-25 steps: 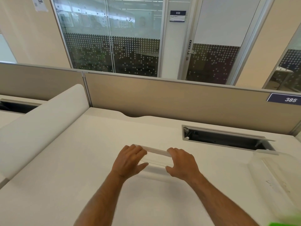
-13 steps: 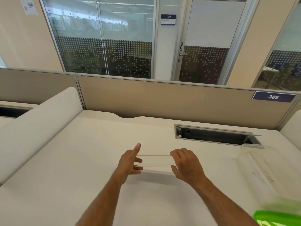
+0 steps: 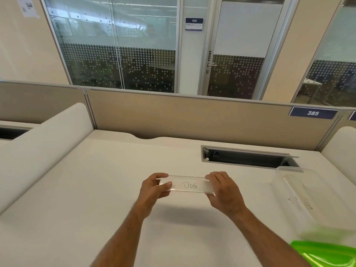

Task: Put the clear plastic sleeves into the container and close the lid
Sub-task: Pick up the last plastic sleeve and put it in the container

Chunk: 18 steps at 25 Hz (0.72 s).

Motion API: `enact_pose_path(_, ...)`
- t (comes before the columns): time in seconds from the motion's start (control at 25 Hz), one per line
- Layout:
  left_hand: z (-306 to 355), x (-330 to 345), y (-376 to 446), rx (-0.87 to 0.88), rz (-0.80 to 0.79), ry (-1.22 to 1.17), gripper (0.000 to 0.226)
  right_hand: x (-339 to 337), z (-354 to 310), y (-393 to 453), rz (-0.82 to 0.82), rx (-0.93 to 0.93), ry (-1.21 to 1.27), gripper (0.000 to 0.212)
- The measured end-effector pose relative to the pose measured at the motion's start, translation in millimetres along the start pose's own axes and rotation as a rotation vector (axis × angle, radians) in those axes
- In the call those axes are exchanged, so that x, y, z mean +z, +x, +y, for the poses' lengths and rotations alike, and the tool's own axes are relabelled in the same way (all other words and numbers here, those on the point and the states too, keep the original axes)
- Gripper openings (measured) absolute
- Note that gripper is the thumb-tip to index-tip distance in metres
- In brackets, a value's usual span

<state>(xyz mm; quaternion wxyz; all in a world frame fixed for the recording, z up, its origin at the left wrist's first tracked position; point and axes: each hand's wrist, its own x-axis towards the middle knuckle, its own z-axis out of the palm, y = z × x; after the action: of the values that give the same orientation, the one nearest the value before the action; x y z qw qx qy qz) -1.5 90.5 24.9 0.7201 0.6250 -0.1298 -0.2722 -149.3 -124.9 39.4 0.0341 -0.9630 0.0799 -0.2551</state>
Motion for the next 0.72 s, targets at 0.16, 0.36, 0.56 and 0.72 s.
enact_pose_path(0.16, -1, 7, -4, 0.051, 0.025, 0.01, 0.041, -4, 3, -3, -0.004, 0.009, 0.005, 0.053)
enact_pose_path(0.36, -4, 14, -9, 0.089, 0.023, 0.041, 0.037, -10, 1, -4, -0.128, 0.032, -0.016, 0.066)
enact_pose_path(0.56, -10, 27, -16, 0.089, -0.036, 0.016, 0.042, -17, -7, 5, -0.441, 0.14, 0.052, 0.081)
enact_pose_path(0.72, -14, 37, -19, 0.101, -0.101, 0.018, 0.039, -22, -6, 11, -0.663, 0.188, 0.123, 0.085)
